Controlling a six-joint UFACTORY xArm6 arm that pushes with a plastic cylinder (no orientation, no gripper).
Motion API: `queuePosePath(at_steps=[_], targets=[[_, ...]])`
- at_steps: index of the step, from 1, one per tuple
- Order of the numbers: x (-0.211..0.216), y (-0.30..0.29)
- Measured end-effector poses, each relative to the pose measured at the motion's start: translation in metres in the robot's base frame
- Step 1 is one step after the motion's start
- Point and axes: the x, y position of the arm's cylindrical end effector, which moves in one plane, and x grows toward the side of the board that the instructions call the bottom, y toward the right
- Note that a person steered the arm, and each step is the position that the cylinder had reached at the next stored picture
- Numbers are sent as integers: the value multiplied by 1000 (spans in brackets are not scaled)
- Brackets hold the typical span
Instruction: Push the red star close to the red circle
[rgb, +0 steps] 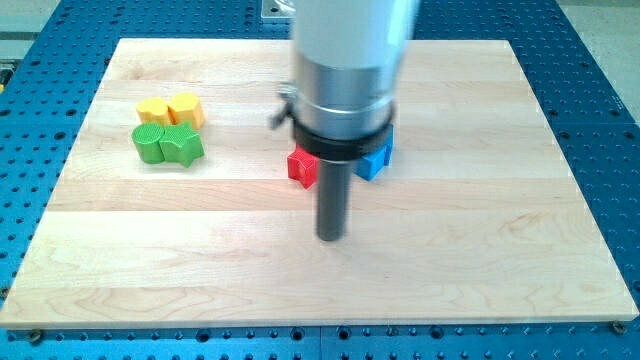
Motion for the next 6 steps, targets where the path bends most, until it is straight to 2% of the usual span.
queuePosePath(at_steps=[1, 2, 4, 6], targets=[[-25, -53], [-26, -49], [-79, 19], [-87, 15]])
